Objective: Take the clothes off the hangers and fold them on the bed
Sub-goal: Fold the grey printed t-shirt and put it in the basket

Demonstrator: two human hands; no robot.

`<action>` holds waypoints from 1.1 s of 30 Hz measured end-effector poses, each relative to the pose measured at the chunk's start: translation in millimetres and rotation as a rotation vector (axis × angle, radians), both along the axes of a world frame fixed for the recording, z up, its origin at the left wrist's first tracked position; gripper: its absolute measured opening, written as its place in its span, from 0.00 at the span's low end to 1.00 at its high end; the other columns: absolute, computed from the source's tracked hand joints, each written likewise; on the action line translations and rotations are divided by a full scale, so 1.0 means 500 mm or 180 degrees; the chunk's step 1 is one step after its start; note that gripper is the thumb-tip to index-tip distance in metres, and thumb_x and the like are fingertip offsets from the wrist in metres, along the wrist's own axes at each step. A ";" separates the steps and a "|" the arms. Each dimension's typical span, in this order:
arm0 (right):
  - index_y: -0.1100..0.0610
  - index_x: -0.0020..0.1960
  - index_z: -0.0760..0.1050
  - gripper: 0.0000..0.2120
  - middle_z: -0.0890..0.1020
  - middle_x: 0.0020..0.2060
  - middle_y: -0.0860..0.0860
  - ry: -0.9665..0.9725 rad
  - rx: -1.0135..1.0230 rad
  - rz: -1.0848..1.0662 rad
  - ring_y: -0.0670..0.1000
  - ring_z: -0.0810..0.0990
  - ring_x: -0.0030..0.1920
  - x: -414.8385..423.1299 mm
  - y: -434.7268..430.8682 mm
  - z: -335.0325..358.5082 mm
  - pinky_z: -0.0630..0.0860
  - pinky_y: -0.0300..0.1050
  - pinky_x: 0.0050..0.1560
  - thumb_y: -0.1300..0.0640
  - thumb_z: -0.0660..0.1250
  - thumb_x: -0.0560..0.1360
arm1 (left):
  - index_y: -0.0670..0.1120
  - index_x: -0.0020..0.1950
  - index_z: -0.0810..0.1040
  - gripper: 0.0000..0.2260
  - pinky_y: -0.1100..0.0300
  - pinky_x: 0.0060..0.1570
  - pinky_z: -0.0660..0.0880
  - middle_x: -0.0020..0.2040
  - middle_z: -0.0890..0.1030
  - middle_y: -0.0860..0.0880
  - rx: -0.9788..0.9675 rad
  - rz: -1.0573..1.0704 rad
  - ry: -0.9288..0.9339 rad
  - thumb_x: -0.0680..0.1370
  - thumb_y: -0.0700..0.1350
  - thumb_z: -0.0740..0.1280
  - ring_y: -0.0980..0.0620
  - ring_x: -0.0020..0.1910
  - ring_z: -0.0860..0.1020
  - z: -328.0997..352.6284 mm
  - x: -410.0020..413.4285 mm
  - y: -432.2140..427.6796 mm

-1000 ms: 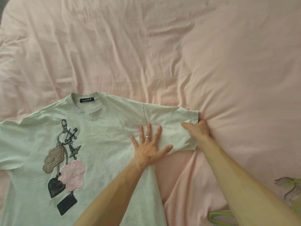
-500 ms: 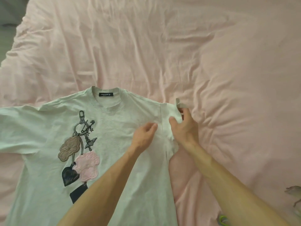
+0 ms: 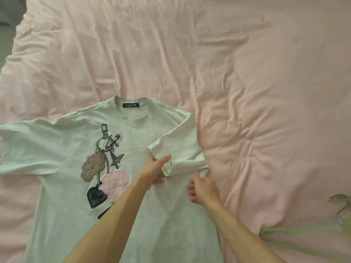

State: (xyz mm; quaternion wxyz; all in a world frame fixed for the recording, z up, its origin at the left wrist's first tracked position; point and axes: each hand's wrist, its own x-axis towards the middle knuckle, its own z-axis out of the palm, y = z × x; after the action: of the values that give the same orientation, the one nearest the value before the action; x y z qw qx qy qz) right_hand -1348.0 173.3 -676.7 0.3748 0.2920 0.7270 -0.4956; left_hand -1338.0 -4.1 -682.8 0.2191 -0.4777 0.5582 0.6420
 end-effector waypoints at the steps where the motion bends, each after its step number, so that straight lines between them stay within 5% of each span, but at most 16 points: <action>1: 0.58 0.40 0.78 0.14 0.83 0.35 0.54 -0.0078 -0.0087 -0.0278 0.51 0.81 0.33 0.004 0.006 -0.007 0.77 0.46 0.32 0.50 0.64 0.76 | 0.53 0.65 0.72 0.22 0.55 0.43 0.78 0.51 0.83 0.49 -0.0017 -0.0090 -0.0081 0.75 0.57 0.73 0.49 0.44 0.84 0.000 0.000 0.015; 6: 0.61 0.55 0.79 0.22 0.85 0.50 0.57 -0.0600 -0.0807 -0.1318 0.55 0.84 0.52 -0.015 0.010 -0.006 0.80 0.50 0.48 0.42 0.61 0.81 | 0.52 0.65 0.64 0.32 0.53 0.41 0.82 0.55 0.80 0.46 0.0262 -0.0059 -0.0317 0.69 0.47 0.79 0.47 0.44 0.83 -0.013 -0.005 0.043; 12: 0.59 0.53 0.80 0.29 0.86 0.48 0.56 -0.0728 -0.0693 -0.0946 0.57 0.85 0.50 -0.053 0.010 0.001 0.82 0.52 0.46 0.32 0.64 0.75 | 0.55 0.62 0.74 0.17 0.53 0.44 0.79 0.54 0.84 0.48 0.0225 0.0046 -0.0174 0.75 0.54 0.73 0.47 0.50 0.84 -0.016 0.009 0.022; 16: 0.58 0.53 0.80 0.19 0.86 0.45 0.55 -0.0347 -0.0330 -0.0667 0.54 0.86 0.44 -0.081 -0.015 0.003 0.82 0.49 0.36 0.43 0.71 0.75 | 0.50 0.57 0.80 0.09 0.54 0.45 0.78 0.50 0.85 0.49 -0.0088 0.0132 0.0022 0.77 0.48 0.71 0.51 0.44 0.83 -0.025 0.008 0.018; 23: 0.59 0.50 0.81 0.08 0.87 0.38 0.53 -0.0612 -0.0357 0.0033 0.50 0.86 0.40 -0.027 -0.040 -0.005 0.80 0.44 0.35 0.56 0.68 0.75 | 0.47 0.55 0.80 0.07 0.52 0.48 0.81 0.49 0.85 0.45 -0.0043 0.0638 0.0125 0.78 0.45 0.67 0.46 0.47 0.84 -0.031 0.019 0.012; 29: 0.57 0.49 0.82 0.06 0.87 0.42 0.53 -0.0432 -0.0499 0.0104 0.49 0.85 0.38 0.043 -0.020 -0.025 0.80 0.44 0.36 0.56 0.71 0.75 | 0.42 0.57 0.75 0.10 0.52 0.46 0.81 0.51 0.83 0.42 0.0046 0.0988 0.0023 0.77 0.36 0.67 0.43 0.48 0.83 -0.038 0.021 -0.005; 33: 0.57 0.54 0.82 0.09 0.87 0.47 0.53 -0.0373 -0.1087 -0.0865 0.51 0.86 0.46 0.020 -0.001 -0.024 0.80 0.46 0.47 0.57 0.68 0.77 | 0.42 0.58 0.78 0.13 0.53 0.44 0.81 0.50 0.84 0.43 0.0185 0.0969 0.0013 0.73 0.37 0.69 0.43 0.48 0.84 -0.037 0.012 -0.014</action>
State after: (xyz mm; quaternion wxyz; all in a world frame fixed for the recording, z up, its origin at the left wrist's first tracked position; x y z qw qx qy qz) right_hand -1337.7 172.7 -688.9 0.3902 0.3479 0.5635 -0.6397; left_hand -1332.0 -11.3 -701.5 0.1318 -0.5490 0.4609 0.6847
